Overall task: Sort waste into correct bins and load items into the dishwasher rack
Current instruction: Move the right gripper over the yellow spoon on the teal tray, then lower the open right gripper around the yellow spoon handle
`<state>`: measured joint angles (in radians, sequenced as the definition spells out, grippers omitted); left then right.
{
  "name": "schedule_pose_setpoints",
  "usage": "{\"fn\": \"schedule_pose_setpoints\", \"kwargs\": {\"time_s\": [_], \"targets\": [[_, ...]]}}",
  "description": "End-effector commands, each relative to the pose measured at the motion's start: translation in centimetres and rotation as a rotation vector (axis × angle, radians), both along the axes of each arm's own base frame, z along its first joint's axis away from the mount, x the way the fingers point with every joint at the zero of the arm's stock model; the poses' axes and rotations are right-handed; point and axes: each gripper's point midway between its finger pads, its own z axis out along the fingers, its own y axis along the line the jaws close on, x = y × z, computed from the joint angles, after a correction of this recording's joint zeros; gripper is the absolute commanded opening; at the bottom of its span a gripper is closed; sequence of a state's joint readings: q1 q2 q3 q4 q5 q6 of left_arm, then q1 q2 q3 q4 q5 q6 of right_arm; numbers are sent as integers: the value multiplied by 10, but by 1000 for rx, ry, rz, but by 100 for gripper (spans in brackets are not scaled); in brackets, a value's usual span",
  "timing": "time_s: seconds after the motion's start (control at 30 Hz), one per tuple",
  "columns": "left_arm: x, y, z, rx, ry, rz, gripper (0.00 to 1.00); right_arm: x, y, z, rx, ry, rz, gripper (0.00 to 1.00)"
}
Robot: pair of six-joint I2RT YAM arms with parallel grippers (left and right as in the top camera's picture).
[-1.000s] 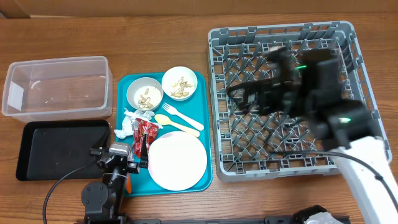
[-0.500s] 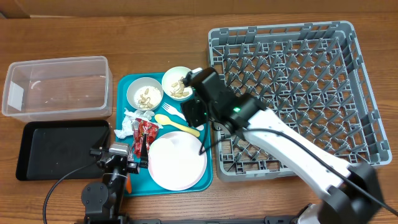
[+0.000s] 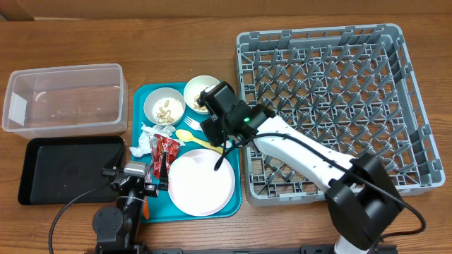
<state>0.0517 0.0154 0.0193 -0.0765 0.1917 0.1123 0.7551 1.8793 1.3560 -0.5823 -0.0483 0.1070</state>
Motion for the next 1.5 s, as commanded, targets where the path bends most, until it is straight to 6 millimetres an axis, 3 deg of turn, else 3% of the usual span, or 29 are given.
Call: {"fn": "schedule_pose_setpoints", "kwargs": {"time_s": [0.0,0.17,0.7,1.1,1.2,1.3,1.47], "targets": [[0,-3,0,11,-9,-16,100,-2,14,-8,-3,-3,48,51],[0,-3,0,11,-9,-16,100,-3,22,-28,-16,7,65,49],[0,-3,0,11,-9,-16,100,6,32,-66,-23,9,65,48],[0,-3,0,11,-9,-16,100,19,19,-68,-91,-53,14,41],[0,-3,0,11,-9,-16,100,19,19,-68,-91,-52,14,36],[0,-3,0,11,-9,-16,100,19,19,-68,-91,-52,14,23],[0,-3,0,11,-9,-16,100,19,17,-68,-102,-52,10,15]]}}
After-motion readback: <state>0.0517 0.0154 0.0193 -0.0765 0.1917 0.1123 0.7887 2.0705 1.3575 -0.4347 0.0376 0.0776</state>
